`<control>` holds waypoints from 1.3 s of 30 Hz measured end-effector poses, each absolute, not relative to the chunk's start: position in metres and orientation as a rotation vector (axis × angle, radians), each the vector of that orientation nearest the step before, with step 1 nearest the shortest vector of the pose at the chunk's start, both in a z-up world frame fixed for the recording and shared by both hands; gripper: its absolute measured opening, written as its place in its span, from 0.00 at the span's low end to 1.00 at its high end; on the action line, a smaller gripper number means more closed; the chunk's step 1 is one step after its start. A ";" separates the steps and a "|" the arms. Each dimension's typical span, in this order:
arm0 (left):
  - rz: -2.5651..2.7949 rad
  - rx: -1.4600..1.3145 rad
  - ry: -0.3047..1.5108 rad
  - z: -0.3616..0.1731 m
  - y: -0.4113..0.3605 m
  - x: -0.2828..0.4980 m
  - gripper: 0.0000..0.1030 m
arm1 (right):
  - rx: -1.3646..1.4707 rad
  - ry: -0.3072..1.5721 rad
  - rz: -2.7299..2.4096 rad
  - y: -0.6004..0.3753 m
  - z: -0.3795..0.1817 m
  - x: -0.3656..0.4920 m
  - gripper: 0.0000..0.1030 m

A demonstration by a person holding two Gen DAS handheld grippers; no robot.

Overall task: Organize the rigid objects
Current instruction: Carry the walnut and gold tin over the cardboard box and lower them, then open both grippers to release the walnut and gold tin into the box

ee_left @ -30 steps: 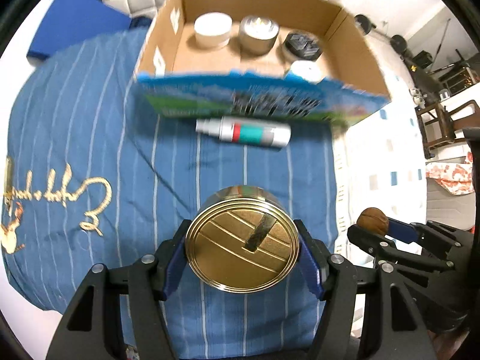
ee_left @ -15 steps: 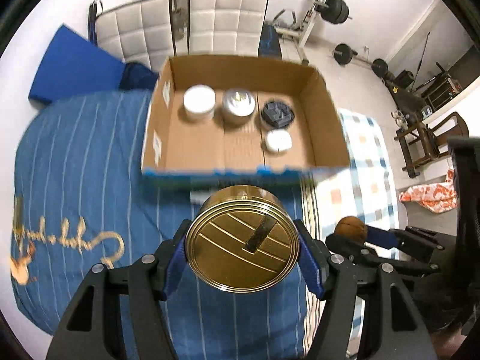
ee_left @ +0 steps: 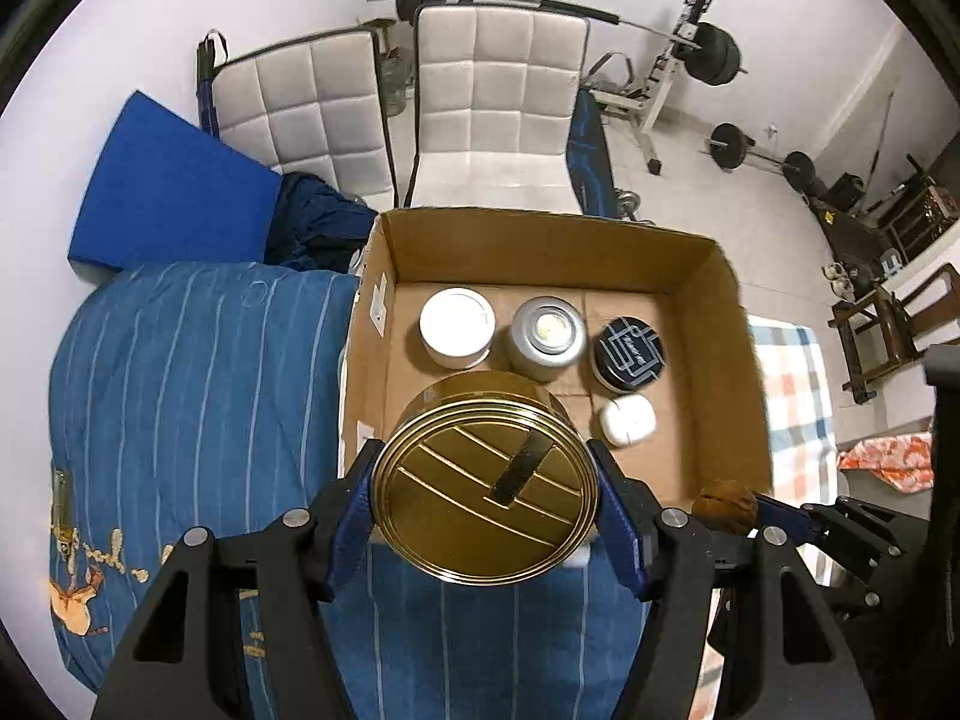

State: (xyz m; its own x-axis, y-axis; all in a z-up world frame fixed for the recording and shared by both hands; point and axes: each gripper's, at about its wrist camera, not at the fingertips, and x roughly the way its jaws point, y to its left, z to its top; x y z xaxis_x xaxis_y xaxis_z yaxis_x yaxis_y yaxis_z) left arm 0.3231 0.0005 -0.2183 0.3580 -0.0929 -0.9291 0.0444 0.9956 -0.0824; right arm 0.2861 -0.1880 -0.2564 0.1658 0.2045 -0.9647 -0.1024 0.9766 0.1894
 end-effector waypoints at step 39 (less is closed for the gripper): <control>-0.081 -0.073 1.572 -0.388 0.002 0.421 0.61 | 0.119 1.574 0.191 -0.158 -0.404 0.390 0.43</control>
State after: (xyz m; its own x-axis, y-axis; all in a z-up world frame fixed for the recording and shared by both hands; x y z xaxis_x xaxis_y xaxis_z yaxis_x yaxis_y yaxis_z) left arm 0.4212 0.0020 -0.3882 -0.0029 -0.0975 -0.9952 0.0052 0.9952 -0.0975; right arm 0.3899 -0.1581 -0.4037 -0.0138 0.1952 -0.9807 -0.0445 0.9797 0.1956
